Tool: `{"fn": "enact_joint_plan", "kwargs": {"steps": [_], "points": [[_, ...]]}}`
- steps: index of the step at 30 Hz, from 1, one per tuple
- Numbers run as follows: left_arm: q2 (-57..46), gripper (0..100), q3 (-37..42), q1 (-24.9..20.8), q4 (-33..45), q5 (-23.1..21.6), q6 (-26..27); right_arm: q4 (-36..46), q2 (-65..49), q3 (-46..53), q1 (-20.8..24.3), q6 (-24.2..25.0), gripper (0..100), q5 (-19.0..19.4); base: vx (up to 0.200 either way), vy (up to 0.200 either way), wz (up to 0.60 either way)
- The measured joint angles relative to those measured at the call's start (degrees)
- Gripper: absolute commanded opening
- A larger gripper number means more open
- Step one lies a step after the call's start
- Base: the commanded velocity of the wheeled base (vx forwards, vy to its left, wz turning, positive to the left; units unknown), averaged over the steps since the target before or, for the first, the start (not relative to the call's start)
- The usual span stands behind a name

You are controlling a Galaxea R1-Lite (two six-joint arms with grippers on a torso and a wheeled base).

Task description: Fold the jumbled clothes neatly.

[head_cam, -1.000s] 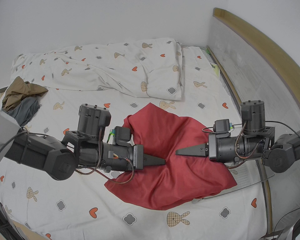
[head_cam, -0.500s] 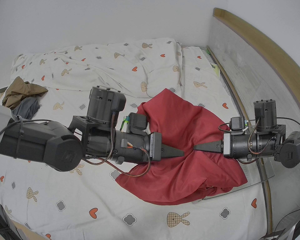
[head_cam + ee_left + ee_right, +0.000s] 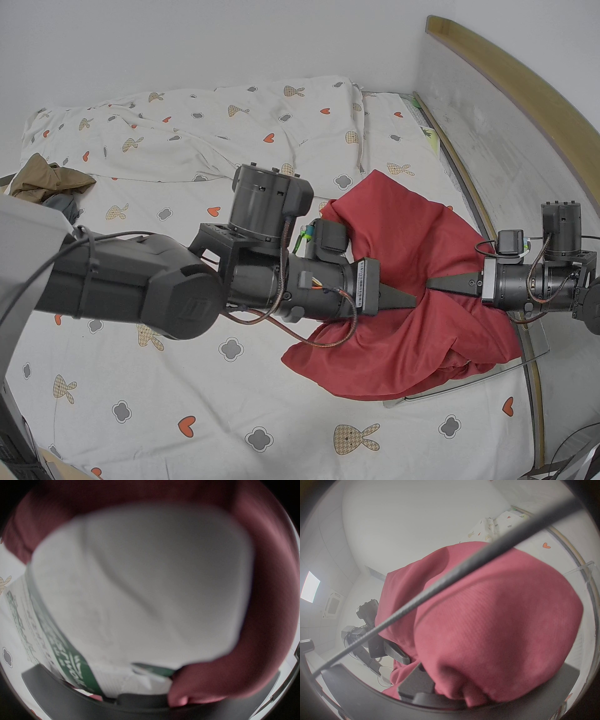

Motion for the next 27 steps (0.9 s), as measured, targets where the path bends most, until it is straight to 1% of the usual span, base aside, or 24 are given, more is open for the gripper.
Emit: {"fn": "enact_joint_plan", "kwargs": {"steps": [10,16,27], "points": [[5.4,0,-6.4,-2.1,0.1,-0.2,-1.1,0.0,-2.5,3.6,-4.7,-1.6,0,-0.3,0.0,0.0,0.0],[8.0,0,-8.2,-2.6,-0.1,-0.2,-1.2,0.1,-3.5,4.9,-7.2,-2.1,0,-0.1,0.0,0.0,0.0],[8.9,0,-8.1,-2.7,-0.1,-0.1,-1.2,0.1,-3.9,5.8,-7.9,-2.1,0,-0.1,0.0,0.0,0.0]]}}
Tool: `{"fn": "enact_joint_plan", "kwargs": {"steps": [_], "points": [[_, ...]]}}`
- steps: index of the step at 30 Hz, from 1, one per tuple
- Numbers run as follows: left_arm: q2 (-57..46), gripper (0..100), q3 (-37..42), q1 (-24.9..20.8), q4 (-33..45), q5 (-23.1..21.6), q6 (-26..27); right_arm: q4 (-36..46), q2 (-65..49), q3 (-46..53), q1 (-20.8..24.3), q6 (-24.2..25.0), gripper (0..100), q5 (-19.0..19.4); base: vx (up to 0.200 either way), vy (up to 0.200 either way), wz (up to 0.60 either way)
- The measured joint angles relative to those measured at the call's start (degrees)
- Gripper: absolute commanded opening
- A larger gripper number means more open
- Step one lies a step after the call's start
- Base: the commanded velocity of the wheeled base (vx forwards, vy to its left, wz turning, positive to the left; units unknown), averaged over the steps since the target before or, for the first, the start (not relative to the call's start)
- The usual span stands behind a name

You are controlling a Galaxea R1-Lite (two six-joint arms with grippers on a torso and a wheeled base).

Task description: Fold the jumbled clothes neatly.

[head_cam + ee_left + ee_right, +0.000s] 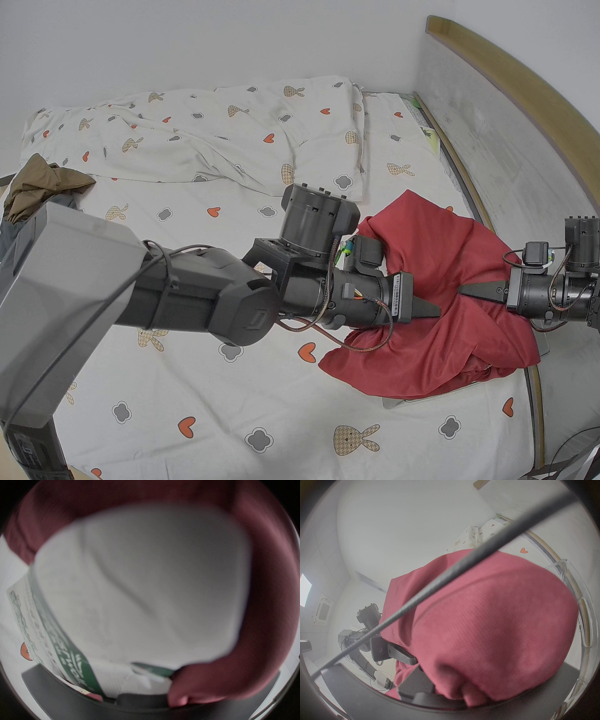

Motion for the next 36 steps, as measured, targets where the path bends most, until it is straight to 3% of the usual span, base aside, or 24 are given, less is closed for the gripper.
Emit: {"fn": "enact_joint_plan", "kwargs": {"steps": [36], "points": [[-0.2,0,0.2,0.1,0.1,0.0,0.4,-0.1,-1.2,1.0,0.0,0.0,0,0.0,0.0,-0.017,0.0]]}}
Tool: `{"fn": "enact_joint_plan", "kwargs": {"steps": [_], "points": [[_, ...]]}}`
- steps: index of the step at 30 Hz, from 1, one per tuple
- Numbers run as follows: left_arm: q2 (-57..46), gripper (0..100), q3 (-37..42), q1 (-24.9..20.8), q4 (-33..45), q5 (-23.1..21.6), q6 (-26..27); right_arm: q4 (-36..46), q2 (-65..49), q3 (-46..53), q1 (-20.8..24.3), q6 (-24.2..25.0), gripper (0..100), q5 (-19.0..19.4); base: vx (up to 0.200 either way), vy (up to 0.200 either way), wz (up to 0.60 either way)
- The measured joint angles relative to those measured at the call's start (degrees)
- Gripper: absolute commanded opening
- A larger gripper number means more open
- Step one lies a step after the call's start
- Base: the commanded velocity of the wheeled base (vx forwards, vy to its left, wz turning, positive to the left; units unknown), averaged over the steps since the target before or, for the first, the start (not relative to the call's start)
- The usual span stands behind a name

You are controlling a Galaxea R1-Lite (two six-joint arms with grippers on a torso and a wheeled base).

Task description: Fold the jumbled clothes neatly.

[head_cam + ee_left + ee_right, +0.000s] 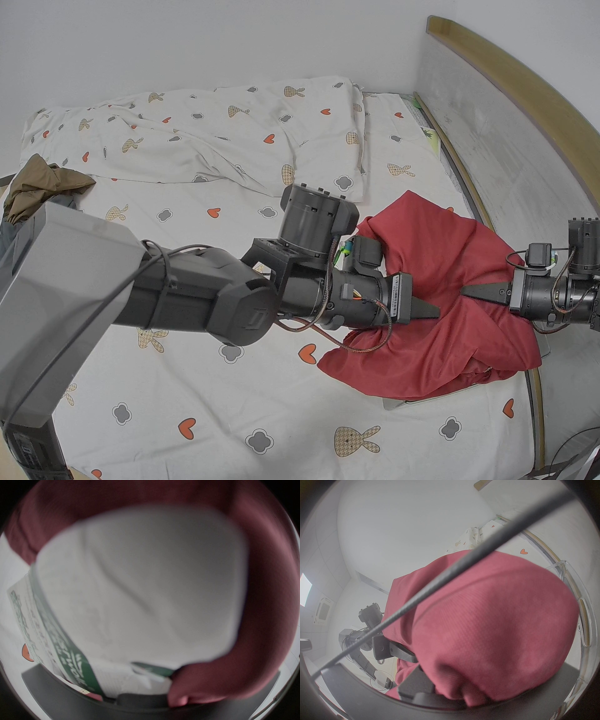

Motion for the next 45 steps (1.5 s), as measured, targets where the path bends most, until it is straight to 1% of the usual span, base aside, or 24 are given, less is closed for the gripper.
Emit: {"fn": "enact_joint_plan", "kwargs": {"steps": [8,26,45], "points": [[0.0,0,0.0,0.2,0.0,0.0,0.0,0.0,0.0,0.0,0.0,0.0,0,0.0,0.0,0.0,0.0],[-0.1,0,0.0,0.3,0.1,0.1,0.0,0.0,0.1,-0.2,0.0,0.0,0,0.0,0.0,-0.2,0.0],[-0.2,0,0.7,0.3,-0.1,0.2,0.1,0.0,0.2,0.1,-0.1,0.1,0,0.0,0.0,0.0,0.0]]}}
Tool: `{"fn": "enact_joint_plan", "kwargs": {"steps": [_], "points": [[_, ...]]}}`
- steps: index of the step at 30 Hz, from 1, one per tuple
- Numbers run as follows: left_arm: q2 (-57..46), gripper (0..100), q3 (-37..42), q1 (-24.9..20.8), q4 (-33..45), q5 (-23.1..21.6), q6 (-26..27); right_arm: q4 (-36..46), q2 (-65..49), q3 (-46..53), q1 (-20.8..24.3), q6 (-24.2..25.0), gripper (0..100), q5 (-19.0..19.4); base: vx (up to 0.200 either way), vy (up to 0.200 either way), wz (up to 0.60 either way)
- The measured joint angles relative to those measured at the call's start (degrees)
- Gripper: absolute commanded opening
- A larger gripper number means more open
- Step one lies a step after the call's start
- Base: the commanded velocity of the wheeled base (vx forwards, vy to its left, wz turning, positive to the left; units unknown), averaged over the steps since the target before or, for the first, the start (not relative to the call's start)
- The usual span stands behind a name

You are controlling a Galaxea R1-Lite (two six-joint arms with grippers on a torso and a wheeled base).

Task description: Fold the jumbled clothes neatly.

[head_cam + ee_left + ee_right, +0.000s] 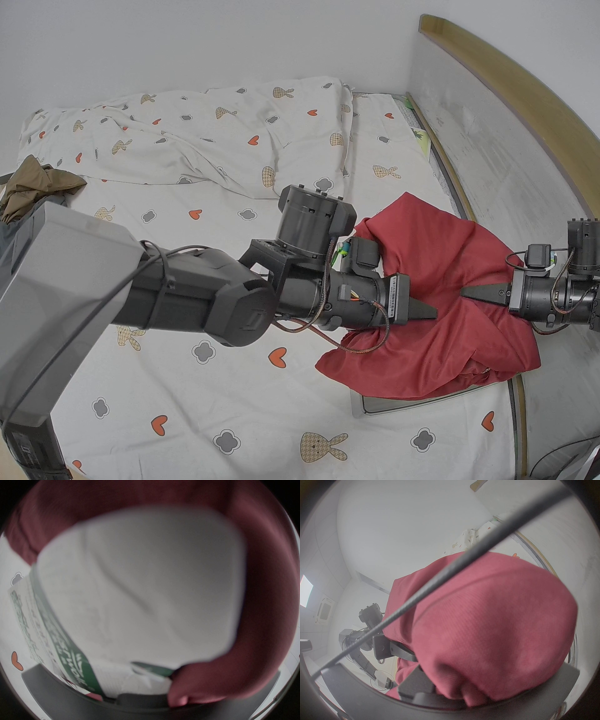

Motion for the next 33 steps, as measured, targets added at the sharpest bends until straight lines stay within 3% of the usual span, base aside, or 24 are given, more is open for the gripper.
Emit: {"fn": "enact_joint_plan", "kwargs": {"steps": [33], "points": [[8.5,0,-5.4,2.2,-0.1,0.0,0.0,-0.6,7.5,-0.1,-3.9,-0.5,0,0.0,0.0,0.0,0.0]]}}
